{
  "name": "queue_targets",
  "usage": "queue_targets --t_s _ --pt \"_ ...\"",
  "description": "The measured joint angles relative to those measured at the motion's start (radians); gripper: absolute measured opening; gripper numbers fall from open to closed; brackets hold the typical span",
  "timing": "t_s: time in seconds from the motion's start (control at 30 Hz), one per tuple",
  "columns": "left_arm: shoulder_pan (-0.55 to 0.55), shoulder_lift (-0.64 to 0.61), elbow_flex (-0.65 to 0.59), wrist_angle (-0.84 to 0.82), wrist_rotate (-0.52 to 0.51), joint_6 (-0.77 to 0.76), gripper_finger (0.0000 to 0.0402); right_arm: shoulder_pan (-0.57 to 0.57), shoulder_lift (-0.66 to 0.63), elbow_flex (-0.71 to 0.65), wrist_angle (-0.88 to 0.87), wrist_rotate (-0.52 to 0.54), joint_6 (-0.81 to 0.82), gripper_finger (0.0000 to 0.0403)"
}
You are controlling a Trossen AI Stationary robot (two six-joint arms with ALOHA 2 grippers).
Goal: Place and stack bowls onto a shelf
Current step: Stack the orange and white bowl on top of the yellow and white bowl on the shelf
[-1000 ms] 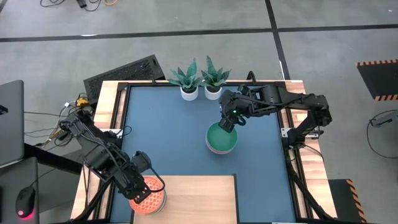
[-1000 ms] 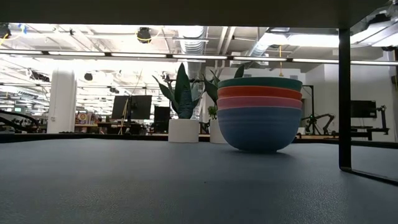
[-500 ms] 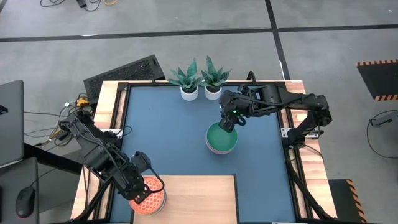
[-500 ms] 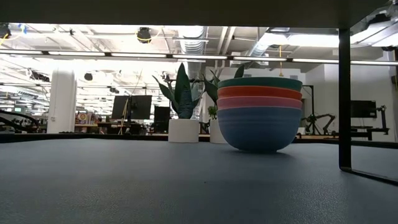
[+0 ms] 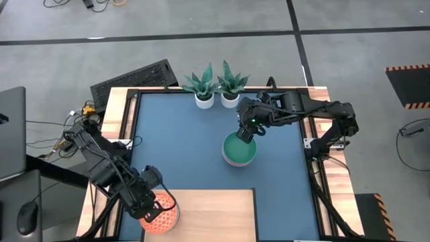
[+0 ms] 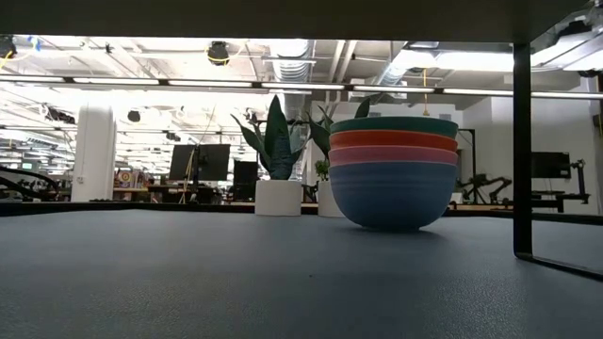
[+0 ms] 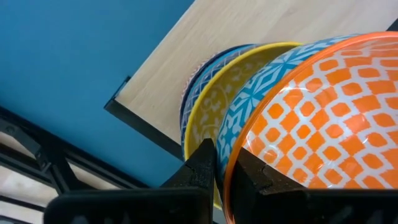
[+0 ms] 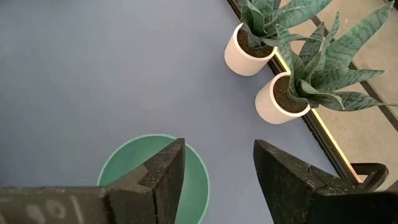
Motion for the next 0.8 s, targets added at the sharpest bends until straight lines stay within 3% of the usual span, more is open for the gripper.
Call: queue_targets --t_s 0.37,0.8 --pt "0.0 0.0 0.0 0.011 -0.003 -0.006 0.0015 0.0 0.0 0.0 0.0 0.0 0.0 0.0216" --pt "0.0 -0.001 0.001 0.012 -0.001 -0.013 0.0072 0.0 0.0 0.0 0.0 0.0 0.0 0.0216"
